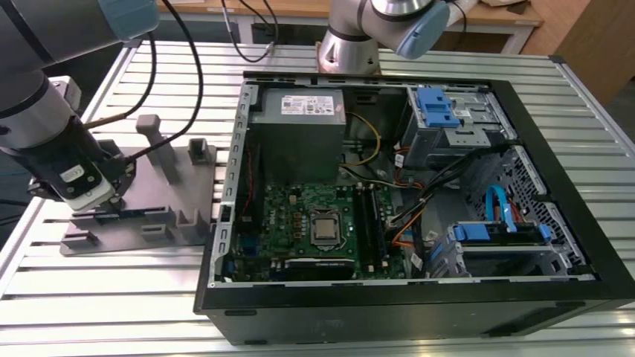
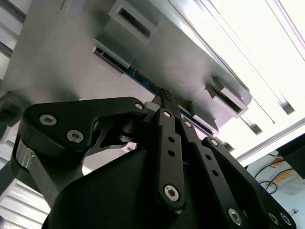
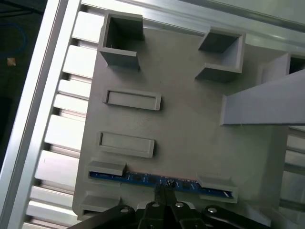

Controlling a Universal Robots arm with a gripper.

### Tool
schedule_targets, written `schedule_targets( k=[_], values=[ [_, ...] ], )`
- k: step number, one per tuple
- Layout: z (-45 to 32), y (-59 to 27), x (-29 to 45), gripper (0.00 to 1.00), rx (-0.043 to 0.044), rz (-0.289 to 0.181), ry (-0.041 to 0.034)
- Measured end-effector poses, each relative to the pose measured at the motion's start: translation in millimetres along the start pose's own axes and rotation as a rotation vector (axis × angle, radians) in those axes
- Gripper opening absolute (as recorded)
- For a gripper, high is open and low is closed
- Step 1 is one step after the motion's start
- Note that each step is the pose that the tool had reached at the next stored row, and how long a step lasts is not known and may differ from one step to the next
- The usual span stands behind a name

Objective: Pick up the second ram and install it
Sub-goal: 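Pick up the second ram and move it above second insertion slot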

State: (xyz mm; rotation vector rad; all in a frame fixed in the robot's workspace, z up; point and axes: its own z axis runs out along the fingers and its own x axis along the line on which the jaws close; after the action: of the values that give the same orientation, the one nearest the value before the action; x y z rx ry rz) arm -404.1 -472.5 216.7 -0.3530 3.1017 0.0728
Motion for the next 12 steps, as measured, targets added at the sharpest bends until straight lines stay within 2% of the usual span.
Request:
schedule_targets(
  k=[4, 12],
  values=[
    [0.0, 0.0, 0.0, 0.07, -0.0009, -0.037, 0.0016],
    [0.0, 0.0, 0.0, 0.07, -0.002, -0.082, 0.0035]
  ],
)
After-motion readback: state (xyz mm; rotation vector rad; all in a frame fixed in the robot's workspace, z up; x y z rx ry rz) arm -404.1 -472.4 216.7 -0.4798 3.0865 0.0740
